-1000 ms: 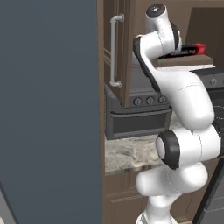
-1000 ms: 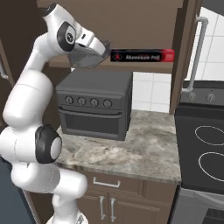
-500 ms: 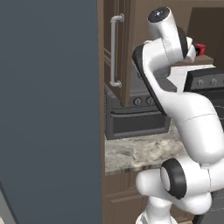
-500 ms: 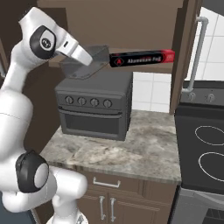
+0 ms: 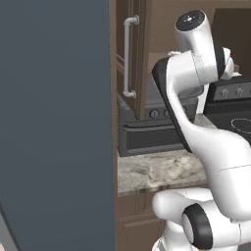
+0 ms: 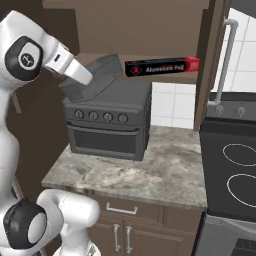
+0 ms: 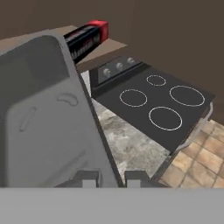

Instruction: Retrieve the tupperware and aluminum foil from the cabinet and place them on the dining counter near the plate with potato and shrimp to prepare for storing leftovers.

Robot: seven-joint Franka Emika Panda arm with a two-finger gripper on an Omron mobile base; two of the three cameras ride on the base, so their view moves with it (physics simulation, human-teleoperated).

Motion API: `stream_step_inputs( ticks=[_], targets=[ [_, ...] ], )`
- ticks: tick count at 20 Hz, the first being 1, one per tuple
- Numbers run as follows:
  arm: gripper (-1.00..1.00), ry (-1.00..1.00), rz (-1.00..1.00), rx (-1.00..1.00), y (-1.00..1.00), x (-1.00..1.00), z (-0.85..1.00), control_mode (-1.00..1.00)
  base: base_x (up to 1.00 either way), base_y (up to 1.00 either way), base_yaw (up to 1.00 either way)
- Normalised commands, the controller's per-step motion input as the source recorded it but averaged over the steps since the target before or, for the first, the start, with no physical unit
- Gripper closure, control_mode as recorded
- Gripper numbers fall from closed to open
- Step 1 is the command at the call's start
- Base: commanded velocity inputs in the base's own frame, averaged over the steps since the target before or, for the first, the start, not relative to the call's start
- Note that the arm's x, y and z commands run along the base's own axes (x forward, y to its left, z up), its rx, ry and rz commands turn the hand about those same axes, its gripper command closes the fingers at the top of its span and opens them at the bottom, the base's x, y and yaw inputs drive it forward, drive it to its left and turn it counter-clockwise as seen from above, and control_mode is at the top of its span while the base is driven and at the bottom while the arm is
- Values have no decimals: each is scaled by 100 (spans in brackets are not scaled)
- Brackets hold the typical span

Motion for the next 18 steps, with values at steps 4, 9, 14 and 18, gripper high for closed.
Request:
stream_step_inputs(
  ticks=[4,9,14,18],
  targets=[
    [100,1,6,0,5,-89,-38,-100,0,0,0],
    [100,0,9,0,0,-73,-55,-100,0,0,0],
    [100,0,11,2,-8,-50,-40,-100,0,0,0],
    [100,0,14,3,-15,-28,-30,-100,0,0,0]
  ],
)
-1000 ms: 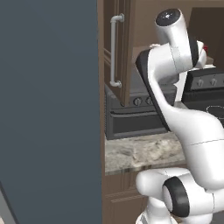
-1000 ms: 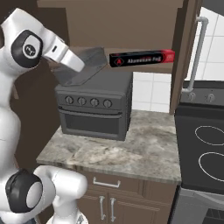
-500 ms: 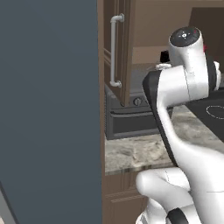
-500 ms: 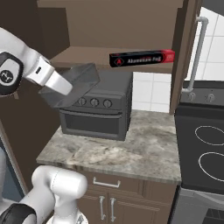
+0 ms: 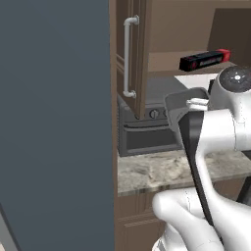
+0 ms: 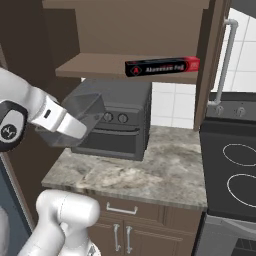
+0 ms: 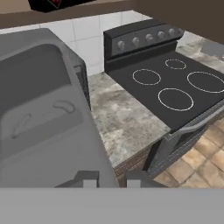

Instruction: Retrieve the tupperware and aluminum foil from the cabinet and place them on the dining counter near the plate with potato and shrimp to prepare for storing leftovers.

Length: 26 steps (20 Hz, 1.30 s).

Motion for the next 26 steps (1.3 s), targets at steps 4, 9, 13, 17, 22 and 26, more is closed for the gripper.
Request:
stream_step_inputs(
  ticks=[4,9,13,17,22,26],
  targets=[
    [100,0,14,4,-25,-19,-24,-100,0,0,0],
    [100,0,4,1,-15,-18,-8,-100,0,0,0],
    [100,0,0,0,0,0,0,100,-56,0,-4],
    [100,0,0,0,0,0,0,100,-83,-1,-20],
    [100,0,0,0,0,0,0,100,-87,-11,-39],
    [100,0,0,0,0,0,0,100,-65,-23,-63]
  ],
)
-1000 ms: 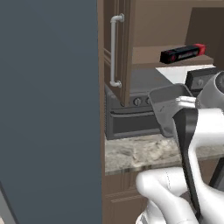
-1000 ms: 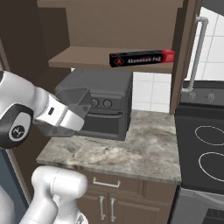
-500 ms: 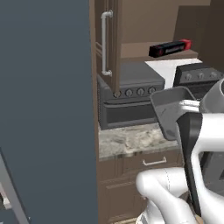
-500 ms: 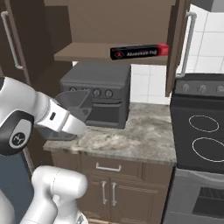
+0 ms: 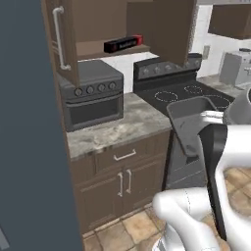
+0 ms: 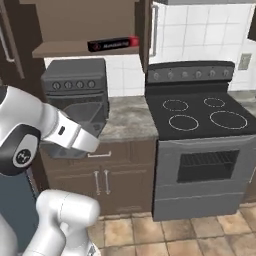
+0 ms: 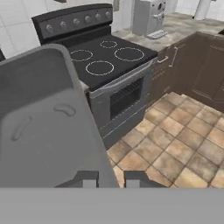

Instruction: Retrieve the tupperware and aluminum foil from the cabinet and place them on the dining counter near the plate with potato and shrimp to prepare for storing leftovers.

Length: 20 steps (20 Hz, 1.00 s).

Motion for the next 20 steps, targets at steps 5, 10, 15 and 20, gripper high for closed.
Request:
stream_step_inputs(
  ticks=[5,10,15,20],
  targets=[
    [100,0,0,0,0,0,0,100,-9,-5,-80],
    [100,0,0,0,0,0,0,100,0,0,-85],
    [100,0,0,0,0,0,0,100,0,0,-86],
    [100,0,0,0,0,0,0,100,0,0,-85]
  ],
)
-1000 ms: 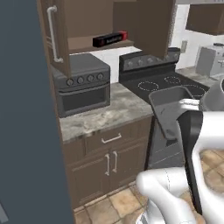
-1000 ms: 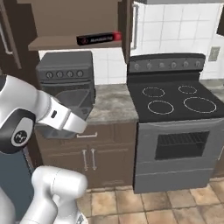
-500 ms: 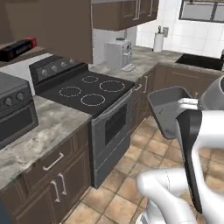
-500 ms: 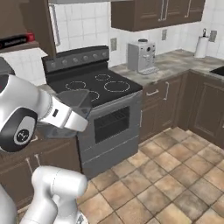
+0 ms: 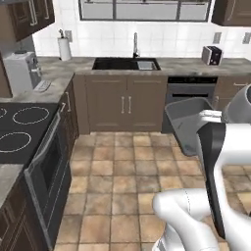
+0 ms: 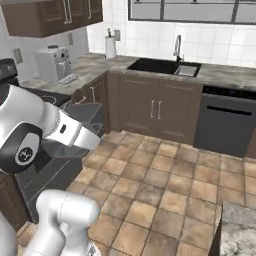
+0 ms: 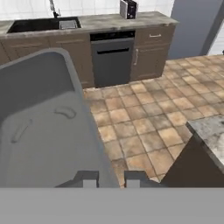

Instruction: Retrieve the tupperware and aluminum foil from the cabinet and place them on the dining counter near the plate with potato and shrimp to prepare for storing leftovers.

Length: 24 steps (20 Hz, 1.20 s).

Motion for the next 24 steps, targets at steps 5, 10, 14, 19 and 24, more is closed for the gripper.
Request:
stream_step_inputs(
  ticks=[5,10,14,19,24],
  targets=[
    [100,0,0,0,0,0,0,100,0,0,-84],
    [100,0,0,0,0,0,0,100,14,16,-75],
    [100,0,0,0,0,0,0,100,43,64,-64],
    [100,0,0,0,0,0,0,100,69,96,-54],
    [100,0,0,0,0,0,0,100,63,93,-56]
  ],
)
